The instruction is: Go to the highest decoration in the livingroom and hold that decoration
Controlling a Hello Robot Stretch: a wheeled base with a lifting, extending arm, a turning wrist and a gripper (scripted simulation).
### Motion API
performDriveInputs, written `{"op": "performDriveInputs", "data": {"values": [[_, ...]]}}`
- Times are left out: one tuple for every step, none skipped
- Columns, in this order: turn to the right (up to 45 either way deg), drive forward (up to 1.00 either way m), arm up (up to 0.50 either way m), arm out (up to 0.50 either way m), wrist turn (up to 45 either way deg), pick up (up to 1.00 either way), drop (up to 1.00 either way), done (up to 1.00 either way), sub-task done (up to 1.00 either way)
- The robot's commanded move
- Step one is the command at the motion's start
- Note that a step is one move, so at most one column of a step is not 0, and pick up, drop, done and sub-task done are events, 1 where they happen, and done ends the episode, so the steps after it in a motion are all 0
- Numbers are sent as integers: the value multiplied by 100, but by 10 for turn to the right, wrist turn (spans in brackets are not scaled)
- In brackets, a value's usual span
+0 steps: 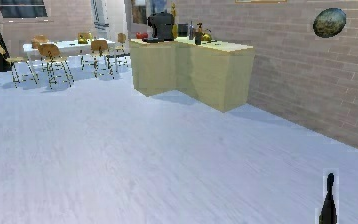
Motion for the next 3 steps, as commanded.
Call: {"op": "performDriveInputs", "data": {"values": [[0,0,0,0,450,0,0,0,0],[0,0,0,0,330,0,0,0,0],[0,0,-30,0,0,0,0,0,0]]}}
